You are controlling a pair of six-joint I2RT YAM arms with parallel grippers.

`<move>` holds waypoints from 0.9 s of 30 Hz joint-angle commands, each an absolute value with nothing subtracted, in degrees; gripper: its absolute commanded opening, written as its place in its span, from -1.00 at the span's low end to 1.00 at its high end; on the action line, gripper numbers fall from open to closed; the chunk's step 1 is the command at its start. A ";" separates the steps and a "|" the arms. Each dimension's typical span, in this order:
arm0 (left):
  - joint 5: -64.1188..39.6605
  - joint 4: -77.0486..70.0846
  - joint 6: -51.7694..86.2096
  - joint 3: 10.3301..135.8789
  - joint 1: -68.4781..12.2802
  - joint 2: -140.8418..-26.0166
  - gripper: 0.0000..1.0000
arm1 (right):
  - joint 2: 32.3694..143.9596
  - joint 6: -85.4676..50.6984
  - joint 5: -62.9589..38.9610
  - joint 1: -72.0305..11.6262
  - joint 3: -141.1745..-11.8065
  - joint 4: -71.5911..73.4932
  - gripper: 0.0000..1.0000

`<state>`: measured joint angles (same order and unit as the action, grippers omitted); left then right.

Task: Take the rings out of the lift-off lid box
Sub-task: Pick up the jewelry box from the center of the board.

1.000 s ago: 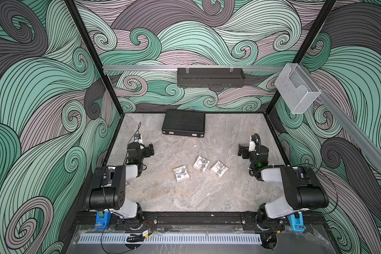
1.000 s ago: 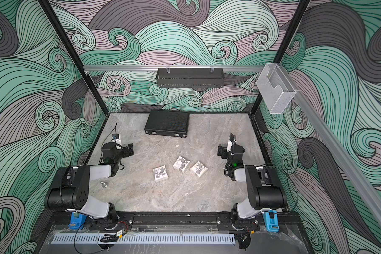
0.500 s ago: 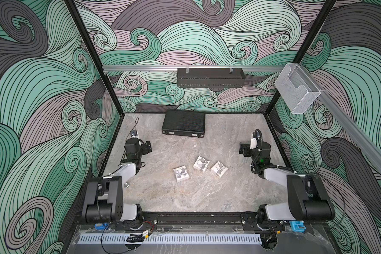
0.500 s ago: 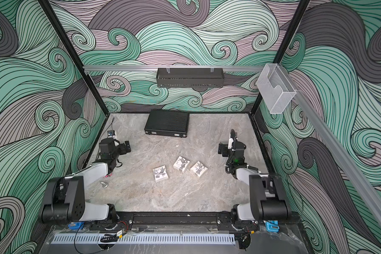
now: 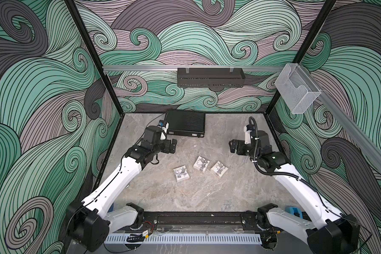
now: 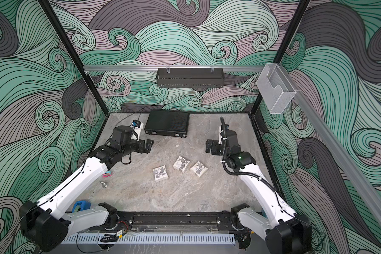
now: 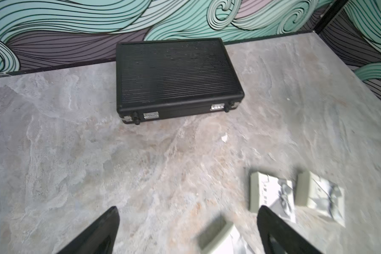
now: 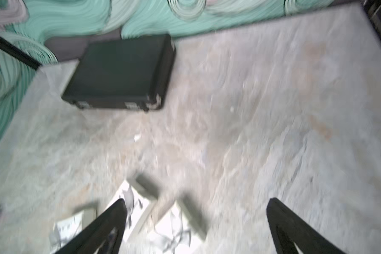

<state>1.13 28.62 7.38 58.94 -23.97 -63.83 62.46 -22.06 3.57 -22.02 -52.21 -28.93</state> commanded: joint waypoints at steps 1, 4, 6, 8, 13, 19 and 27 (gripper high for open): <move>-7.47 39.65 2.92 59.15 -24.96 -56.18 0.97 | 64.28 -33.32 8.32 -28.00 -53.17 -42.29 0.97; -14.74 36.85 -1.80 53.62 -25.12 -50.23 0.97 | 68.55 -39.91 10.63 -32.91 -54.13 -45.00 0.97; -18.21 34.05 -2.16 49.93 -25.37 -47.94 0.97 | 71.26 -43.66 10.48 -34.89 -53.85 -44.72 0.97; -18.65 31.07 -0.89 46.84 -26.26 -45.89 0.97 | 73.76 -47.37 10.74 -36.77 -53.51 -44.64 0.97; -15.59 33.24 -2.69 45.79 -27.84 -44.13 0.97 | 78.41 -54.36 10.91 -39.17 -52.99 -42.96 0.97; -15.46 35.42 -6.74 44.70 -28.52 -43.96 0.97 | 83.40 -59.90 11.05 -39.62 -54.64 -40.51 0.97; -16.95 34.99 -6.85 44.14 -29.01 -44.38 0.97 | 88.95 -63.01 11.23 -39.46 -57.04 -37.77 0.97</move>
<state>-15.09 33.89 -5.69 44.10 -28.40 -44.40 87.53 -59.66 9.78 -39.38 -55.42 -38.74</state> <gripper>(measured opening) 0.987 0.988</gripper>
